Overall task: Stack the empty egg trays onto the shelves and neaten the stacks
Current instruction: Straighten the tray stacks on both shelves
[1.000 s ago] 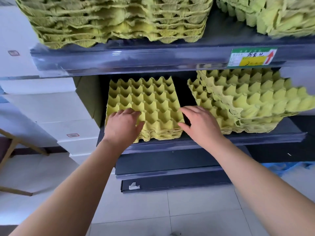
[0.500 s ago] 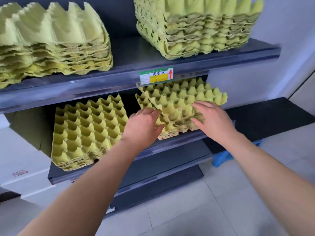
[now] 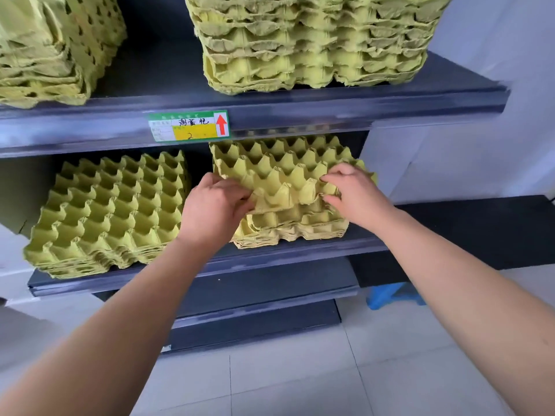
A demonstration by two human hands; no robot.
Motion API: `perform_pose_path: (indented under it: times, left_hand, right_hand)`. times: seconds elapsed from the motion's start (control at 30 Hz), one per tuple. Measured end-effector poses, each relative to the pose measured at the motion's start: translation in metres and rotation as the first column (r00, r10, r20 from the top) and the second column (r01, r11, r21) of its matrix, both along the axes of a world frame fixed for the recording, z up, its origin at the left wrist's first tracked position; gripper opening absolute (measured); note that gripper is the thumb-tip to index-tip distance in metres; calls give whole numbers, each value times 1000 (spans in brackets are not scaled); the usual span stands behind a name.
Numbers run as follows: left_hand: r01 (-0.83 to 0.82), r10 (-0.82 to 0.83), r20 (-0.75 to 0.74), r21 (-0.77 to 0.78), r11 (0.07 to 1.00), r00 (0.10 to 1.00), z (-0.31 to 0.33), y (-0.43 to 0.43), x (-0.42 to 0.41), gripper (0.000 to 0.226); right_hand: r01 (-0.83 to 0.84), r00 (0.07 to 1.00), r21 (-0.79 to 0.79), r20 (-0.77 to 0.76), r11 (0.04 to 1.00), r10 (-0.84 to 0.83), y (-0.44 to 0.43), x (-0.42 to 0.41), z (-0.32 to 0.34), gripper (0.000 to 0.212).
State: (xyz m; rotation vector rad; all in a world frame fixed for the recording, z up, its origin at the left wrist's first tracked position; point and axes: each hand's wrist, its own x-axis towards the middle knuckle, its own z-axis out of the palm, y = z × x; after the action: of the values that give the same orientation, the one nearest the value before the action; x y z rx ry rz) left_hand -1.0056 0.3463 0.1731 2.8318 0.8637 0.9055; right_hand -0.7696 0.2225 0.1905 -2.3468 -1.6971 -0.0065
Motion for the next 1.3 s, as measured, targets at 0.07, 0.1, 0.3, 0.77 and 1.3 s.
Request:
perform_pose_path:
  times: [0.07,0.1,0.3,0.77,1.3]
  left_hand:
    - [-32,32,44,13,999,999,4,-3,6,8]
    - [-41,41,40,18,999,998,4,-5,9,9]
    - [-74,73,-70,-12,997,995,-13,-14,33,14]
    - [-214,228,-329,80,974,916,-43,-23,41,68]
    - [-189,242,-254,218,958,937,-43,-12,37,78]
  right_hand:
    - [-17,1000,64,-2,998,17,1,8,4,43]
    - [-26,1000,82,-1,996,27,1,12,5,42]
    - [-30,1000,92,0,995,30,1,35,-15,40]
    - [-51,990,104,133,993,37,-7,68,-47,59]
    - [-102,994,174,-9,979,105,-15,66,-57,55]
